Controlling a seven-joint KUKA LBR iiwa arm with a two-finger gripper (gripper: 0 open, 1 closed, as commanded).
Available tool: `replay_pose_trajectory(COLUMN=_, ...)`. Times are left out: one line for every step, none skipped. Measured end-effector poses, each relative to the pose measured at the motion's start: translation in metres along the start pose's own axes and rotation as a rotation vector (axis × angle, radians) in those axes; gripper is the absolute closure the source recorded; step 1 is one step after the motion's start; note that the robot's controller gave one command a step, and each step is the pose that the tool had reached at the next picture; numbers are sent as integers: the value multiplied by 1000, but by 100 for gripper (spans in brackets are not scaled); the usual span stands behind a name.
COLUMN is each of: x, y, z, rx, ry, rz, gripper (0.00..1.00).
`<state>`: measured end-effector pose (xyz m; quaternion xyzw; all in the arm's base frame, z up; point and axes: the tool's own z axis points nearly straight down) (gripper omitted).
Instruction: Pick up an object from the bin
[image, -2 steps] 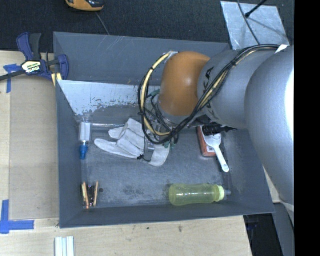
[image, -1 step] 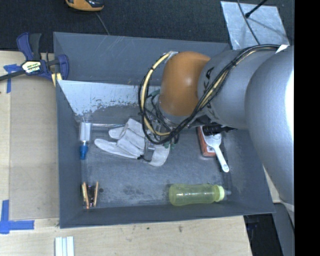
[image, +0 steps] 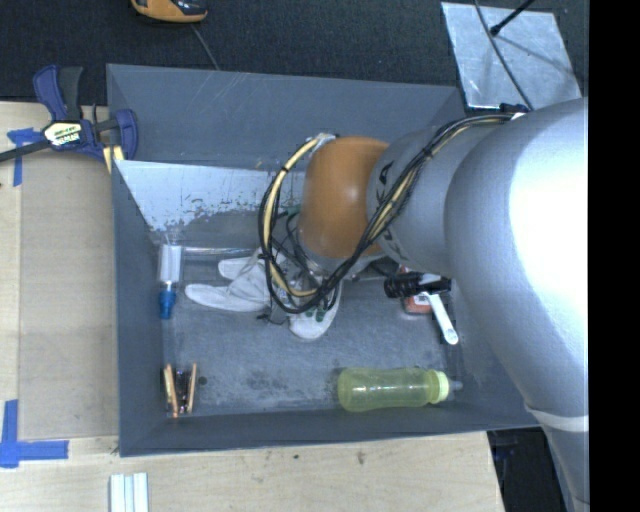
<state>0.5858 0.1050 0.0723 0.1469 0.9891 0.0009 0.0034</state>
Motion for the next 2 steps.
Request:
replay_pose_trajectory(x=0, y=0, z=0, rx=0, ry=0, rz=0, gripper=100)
replay_pose_trajectory(x=5, y=1, z=-142, rx=2, ry=4, rz=-34, gripper=100)
